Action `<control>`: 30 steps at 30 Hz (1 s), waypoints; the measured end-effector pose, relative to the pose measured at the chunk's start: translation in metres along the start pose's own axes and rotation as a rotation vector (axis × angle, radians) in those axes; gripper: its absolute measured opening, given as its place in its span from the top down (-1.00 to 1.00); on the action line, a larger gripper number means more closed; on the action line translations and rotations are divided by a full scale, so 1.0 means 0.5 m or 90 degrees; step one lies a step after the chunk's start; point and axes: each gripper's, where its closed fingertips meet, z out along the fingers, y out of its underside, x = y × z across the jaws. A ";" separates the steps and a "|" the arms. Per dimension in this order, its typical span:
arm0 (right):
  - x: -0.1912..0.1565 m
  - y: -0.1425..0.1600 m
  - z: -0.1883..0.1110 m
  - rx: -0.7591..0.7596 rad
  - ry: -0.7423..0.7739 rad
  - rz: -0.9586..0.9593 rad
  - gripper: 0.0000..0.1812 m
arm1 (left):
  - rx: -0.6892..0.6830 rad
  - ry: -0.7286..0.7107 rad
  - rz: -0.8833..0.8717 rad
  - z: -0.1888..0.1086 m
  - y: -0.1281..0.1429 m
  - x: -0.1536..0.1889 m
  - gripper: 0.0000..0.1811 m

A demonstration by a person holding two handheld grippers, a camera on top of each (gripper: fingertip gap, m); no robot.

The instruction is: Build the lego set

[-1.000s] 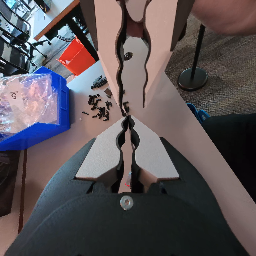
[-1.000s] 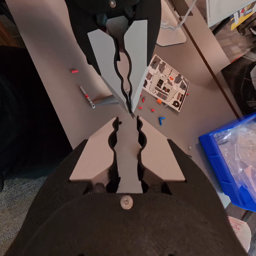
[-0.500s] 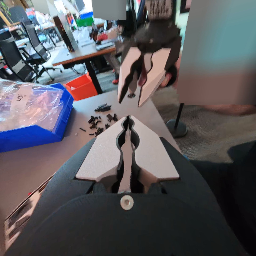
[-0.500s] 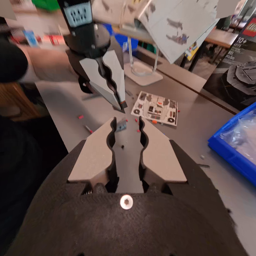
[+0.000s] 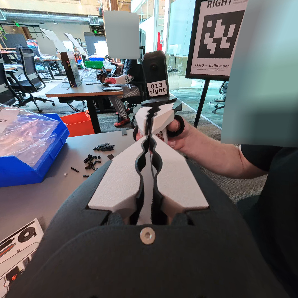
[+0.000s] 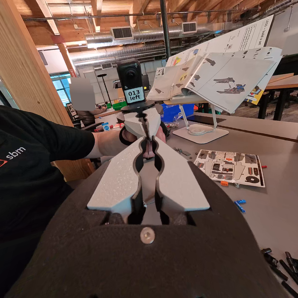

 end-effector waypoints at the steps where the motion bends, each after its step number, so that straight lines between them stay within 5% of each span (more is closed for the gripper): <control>1: -0.001 -0.002 0.001 0.003 -0.004 0.001 1.00 | 0.000 0.001 0.001 0.001 0.000 0.001 1.00; 11: -0.006 -0.012 0.007 -0.013 0.056 -0.098 1.00 | 0.013 -0.046 0.011 -0.004 -0.013 0.000 0.91; 12: -0.012 -0.016 0.008 -0.010 0.059 -0.114 1.00 | 0.015 -0.081 0.006 -0.007 -0.015 -0.014 0.57; 13: -0.022 -0.026 0.005 0.004 0.058 -0.128 1.00 | 0.013 -0.092 0.012 -0.014 -0.016 -0.023 0.45; 16: -0.041 -0.040 -0.006 -0.005 0.071 -0.163 1.00 | 0.015 -0.112 -0.023 -0.041 -0.015 -0.051 0.47; 23: -0.030 0.018 0.003 -0.124 -0.018 0.005 1.00 | -0.169 -0.164 0.086 -0.107 0.075 -0.057 0.51; 30: 0.001 0.137 0.055 -0.243 -0.098 0.188 1.00 | -0.362 -0.193 0.160 -0.166 0.230 -0.073 0.51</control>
